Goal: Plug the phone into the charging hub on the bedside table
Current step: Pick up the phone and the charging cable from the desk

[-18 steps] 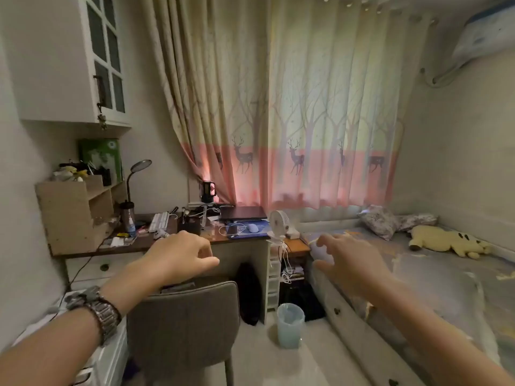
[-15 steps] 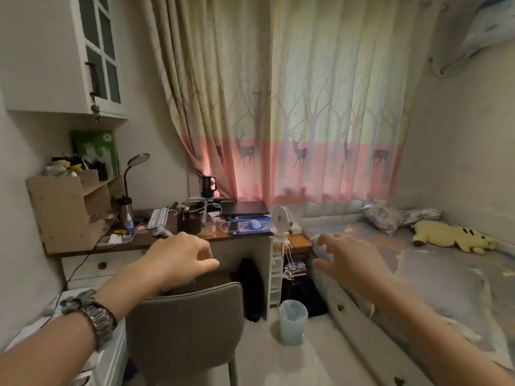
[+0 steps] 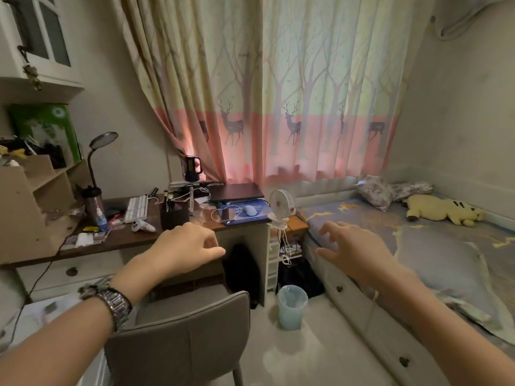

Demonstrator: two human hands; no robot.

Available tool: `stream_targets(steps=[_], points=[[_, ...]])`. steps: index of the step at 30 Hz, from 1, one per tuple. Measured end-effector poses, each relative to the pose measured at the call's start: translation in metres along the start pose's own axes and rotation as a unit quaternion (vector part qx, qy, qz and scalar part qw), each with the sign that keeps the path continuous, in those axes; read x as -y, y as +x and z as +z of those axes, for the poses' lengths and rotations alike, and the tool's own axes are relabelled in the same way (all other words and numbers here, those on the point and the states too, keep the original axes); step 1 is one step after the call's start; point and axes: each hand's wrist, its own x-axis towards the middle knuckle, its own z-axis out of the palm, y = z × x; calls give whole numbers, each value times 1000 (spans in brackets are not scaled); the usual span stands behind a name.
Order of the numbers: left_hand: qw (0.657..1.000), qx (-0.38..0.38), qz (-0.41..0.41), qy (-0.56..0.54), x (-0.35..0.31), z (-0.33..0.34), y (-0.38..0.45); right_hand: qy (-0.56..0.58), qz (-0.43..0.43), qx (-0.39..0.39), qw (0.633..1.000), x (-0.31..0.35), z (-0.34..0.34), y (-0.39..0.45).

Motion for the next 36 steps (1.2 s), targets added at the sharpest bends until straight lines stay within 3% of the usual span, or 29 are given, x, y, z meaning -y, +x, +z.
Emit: stream_targets(steps=[10,18,22,36], points=[[1000,4,2,-12,6,36,124,34,-23,-7,999,-45,83,104],[997,12,-62,-46,-9,92,269,61,-52,51,995,-127,161,220],[996,-4,-77,-43,-18,104,327,63,-69,34,995,-157,176,282],[993,24,-118,3,37,145,458,17,-138,55,989,-166,272,408]])
